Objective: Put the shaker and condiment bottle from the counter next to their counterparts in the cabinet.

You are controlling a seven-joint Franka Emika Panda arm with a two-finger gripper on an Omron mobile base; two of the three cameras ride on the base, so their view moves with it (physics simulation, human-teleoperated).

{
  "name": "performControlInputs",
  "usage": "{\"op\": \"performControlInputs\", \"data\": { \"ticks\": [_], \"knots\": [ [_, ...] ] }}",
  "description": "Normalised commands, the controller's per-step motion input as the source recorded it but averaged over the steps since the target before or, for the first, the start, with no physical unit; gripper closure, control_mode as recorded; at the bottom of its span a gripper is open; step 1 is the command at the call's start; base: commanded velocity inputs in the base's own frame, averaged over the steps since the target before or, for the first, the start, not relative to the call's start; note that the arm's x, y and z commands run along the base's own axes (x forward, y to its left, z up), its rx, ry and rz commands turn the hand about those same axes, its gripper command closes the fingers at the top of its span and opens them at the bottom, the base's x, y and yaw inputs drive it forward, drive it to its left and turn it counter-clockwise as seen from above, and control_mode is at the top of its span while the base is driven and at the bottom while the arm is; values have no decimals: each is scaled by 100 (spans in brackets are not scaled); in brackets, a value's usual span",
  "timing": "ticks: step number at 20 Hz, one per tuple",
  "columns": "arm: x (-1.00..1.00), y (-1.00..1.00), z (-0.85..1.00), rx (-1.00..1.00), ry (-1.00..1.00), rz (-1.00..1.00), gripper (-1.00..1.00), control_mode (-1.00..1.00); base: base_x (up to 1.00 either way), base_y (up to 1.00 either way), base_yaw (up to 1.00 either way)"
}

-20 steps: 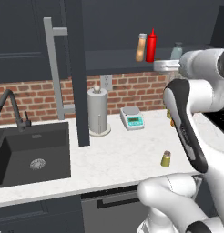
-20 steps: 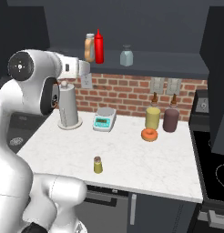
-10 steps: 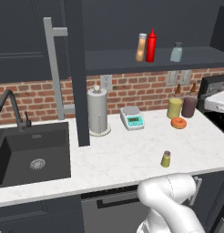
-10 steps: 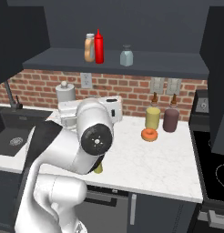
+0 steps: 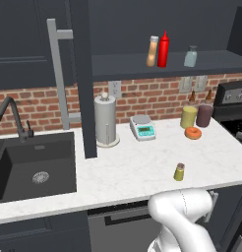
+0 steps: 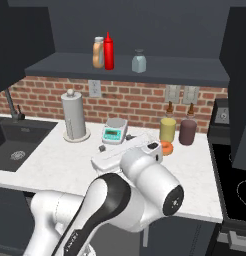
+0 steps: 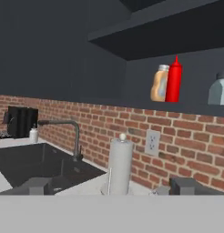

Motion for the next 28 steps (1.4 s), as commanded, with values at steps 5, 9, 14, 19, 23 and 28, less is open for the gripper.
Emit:
{"op": "performControlInputs", "data": {
  "ticks": [5,9,14,19,23,28],
  "knots": [
    [-29,0,0,-23,3,19,-100,-100,0,0,0],
    [-36,2,-1,-29,5,18,-100,-100,0,0,0],
    [-20,1,-12,-29,5,19,-100,-100,0,0,0],
    [7,3,-10,-5,0,4,-100,-100,0,0,0],
    [82,5,-78,1,1,3,-100,-100,0,0,0],
    [71,6,-100,0,7,2,-100,-100,0,0,0]
  ]
}}
